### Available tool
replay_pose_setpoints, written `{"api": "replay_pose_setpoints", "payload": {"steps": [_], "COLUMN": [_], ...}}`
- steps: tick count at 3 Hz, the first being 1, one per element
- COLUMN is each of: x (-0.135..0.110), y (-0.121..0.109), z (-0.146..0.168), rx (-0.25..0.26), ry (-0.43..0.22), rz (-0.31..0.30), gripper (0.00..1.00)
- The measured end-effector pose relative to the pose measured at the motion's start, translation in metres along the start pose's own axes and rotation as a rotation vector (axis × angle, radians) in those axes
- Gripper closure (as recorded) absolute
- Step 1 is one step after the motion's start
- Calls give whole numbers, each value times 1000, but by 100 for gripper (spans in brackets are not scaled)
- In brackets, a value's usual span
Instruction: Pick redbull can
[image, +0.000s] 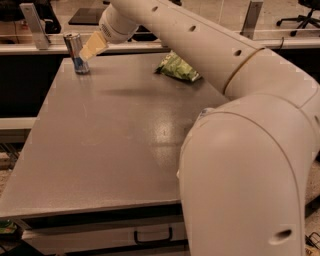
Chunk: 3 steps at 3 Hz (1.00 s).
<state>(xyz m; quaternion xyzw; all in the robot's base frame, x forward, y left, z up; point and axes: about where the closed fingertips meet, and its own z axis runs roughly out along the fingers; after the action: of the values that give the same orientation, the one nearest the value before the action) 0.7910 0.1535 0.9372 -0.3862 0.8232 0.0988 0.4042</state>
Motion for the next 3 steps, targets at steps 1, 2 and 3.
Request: {"api": "replay_pose_setpoints", "payload": {"steps": [1, 2, 3], "x": [-15, -26, -37], "y": [14, 23, 28], "z": [25, 39, 56], "rx": [-42, -67, -85], "ry": [-23, -39, -55], "rz": [-8, -18, -24], "gripper": [0, 0, 0]}}
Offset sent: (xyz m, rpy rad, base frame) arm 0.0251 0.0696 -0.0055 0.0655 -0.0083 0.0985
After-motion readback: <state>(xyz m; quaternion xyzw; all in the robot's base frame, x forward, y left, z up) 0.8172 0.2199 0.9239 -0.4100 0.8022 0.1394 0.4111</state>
